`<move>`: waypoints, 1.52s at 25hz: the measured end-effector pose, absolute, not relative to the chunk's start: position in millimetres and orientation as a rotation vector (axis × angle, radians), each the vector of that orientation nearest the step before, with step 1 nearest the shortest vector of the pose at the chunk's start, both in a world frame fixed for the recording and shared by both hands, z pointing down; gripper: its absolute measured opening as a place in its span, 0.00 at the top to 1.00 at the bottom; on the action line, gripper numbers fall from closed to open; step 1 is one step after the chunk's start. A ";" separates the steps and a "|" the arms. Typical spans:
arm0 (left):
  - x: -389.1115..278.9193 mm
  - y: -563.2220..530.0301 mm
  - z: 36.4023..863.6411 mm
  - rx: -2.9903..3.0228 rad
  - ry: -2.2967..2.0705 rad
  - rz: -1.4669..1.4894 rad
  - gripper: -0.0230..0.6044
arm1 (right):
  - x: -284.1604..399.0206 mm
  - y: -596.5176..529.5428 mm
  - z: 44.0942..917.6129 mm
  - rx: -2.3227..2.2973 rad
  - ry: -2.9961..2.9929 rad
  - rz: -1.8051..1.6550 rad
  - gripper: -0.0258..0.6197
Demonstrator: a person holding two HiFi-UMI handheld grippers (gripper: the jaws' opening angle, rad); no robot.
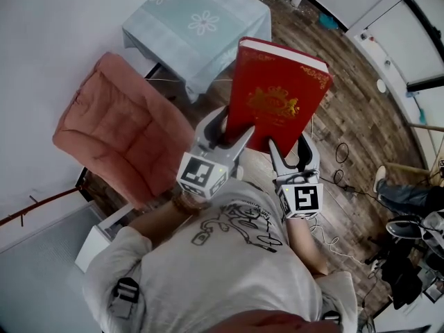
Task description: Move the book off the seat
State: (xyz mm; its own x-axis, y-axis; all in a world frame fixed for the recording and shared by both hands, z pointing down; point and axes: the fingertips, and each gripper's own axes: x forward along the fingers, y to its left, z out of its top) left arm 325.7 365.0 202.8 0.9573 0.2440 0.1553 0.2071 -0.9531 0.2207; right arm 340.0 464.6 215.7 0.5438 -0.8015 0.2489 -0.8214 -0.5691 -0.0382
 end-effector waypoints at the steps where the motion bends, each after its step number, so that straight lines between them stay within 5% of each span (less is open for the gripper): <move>1: 332.1 359.4 203.7 2.905 0.335 0.265 0.51 | 346.6 459.0 216.1 2.684 -1.419 0.366 0.51; 22: 530.8 204.4 211.1 2.859 0.205 0.284 0.51 | 554.5 302.7 219.2 2.583 -1.525 0.425 0.51; 38: 557.9 60.3 227.7 2.792 -0.153 0.277 0.51 | 606.3 149.4 229.9 2.350 -1.804 0.443 0.52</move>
State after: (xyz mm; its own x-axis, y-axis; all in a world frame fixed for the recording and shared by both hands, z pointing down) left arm 557.9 60.3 227.7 0.9754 -0.0734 0.2081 -0.1375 -0.9397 0.3130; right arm 606.3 149.4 229.9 0.2350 -0.9184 0.3184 -0.9614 -0.2679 -0.0632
